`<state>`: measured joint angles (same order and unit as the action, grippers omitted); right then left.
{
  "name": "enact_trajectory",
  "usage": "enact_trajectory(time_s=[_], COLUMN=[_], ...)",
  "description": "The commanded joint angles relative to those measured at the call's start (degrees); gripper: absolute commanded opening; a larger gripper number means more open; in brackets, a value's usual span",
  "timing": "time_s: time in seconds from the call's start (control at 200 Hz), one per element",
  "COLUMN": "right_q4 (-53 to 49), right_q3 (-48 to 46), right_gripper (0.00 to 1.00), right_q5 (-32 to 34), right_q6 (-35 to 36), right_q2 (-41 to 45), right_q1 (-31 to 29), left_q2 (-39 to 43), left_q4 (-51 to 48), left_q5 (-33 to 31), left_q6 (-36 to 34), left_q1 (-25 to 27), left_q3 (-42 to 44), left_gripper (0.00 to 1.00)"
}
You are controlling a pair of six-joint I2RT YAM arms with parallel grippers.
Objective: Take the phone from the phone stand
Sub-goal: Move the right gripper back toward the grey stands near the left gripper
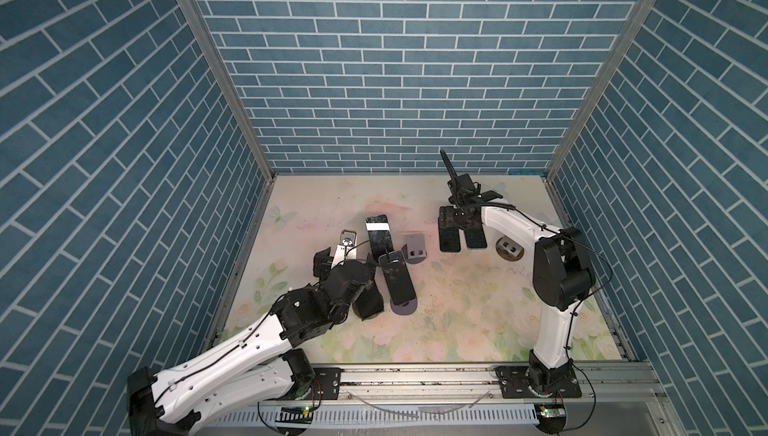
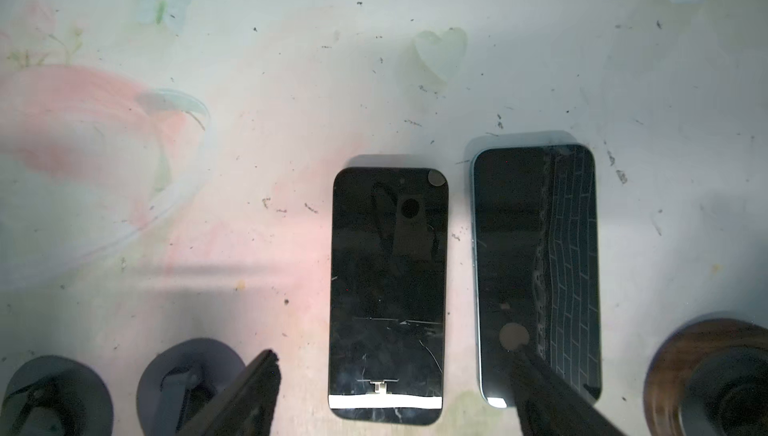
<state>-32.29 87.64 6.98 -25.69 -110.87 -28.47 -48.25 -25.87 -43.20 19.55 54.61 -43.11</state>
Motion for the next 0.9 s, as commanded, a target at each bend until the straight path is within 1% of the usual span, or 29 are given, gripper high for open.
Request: enact_trajectory(time_s=[0.0, 0.175, 0.385, 0.675, 0.895], right_q4=[1.40, 0.98, 0.46, 2.19, 1.71], right_q3=[-2.93, -1.96, 0.53, 1.13, 2.95], right_gripper=[0.89, 0.91, 0.91, 0.91, 0.91], right_q5=[-2.40, -2.49, -2.78, -3.88, -4.78], right_q6=[-2.78, -2.67, -3.55, -5.06, -5.28], right_q2=[3.72, 4.87, 3.39, 3.03, 1.19], right_q1=[-1.28, -5.43, -9.41, -12.07, -13.52], left_q2=[0.15, -0.25, -0.35, 1.51, 2.68], left_q4=[-0.24, 0.38, 0.47, 0.02, 0.29], left_q5=[0.40, 0.75, 1.10, 0.54, 0.40], left_q6=[0.63, 0.49, 0.35, 0.05, -0.09], left_q1=[-0.29, -0.29, -0.30, -0.29, -0.29], left_q3=[-0.92, -0.65, -0.39, 0.63, 1.54], left_gripper=[1.00, 1.00, 1.00, 1.00, 1.00])
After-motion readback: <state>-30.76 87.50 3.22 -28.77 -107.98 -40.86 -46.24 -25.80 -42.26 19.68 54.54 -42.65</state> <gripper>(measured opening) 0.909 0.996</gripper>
